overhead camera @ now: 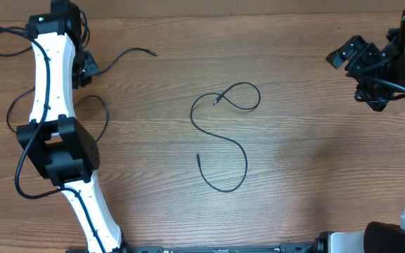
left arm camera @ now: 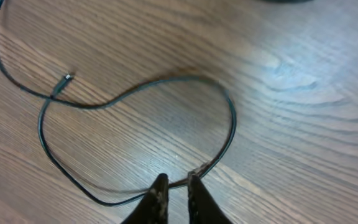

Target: Untangle cables

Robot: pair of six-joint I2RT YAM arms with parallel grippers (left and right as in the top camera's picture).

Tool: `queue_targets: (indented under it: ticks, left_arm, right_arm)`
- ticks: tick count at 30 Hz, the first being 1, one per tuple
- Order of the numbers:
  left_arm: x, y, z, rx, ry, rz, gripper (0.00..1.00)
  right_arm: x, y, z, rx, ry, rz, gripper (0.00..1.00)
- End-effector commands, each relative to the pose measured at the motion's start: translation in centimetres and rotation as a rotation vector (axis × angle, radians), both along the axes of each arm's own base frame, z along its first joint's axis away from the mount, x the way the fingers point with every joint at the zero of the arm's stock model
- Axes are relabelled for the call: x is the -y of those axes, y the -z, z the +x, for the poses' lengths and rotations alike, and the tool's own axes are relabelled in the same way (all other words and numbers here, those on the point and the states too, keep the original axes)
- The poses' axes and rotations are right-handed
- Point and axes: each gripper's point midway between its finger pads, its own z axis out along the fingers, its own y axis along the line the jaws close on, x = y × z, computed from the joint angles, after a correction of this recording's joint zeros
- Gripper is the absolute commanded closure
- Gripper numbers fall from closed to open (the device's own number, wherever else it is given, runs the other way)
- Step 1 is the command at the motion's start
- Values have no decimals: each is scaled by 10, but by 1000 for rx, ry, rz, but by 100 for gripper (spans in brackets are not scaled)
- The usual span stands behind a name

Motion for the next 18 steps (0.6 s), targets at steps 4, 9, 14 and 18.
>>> queue_targets:
  ticks: [4,9,14,18]
  left_arm:
    - [4,30,-8,-87,45,-15,66]
    - [-4,14,-3,-60,65,7,48]
    - [11,18,0,-34,61,-115,10]
    - [38,34,1,-30,70,-254,22]
  right_arm:
    - [2,2,0,-4,2,-12,0]
    - [2,2,-1,-9,2,-11,0]
    - [2,3,-3,-19,2,-10,0]
    - [2,3,-3,-18,2,-10,0]
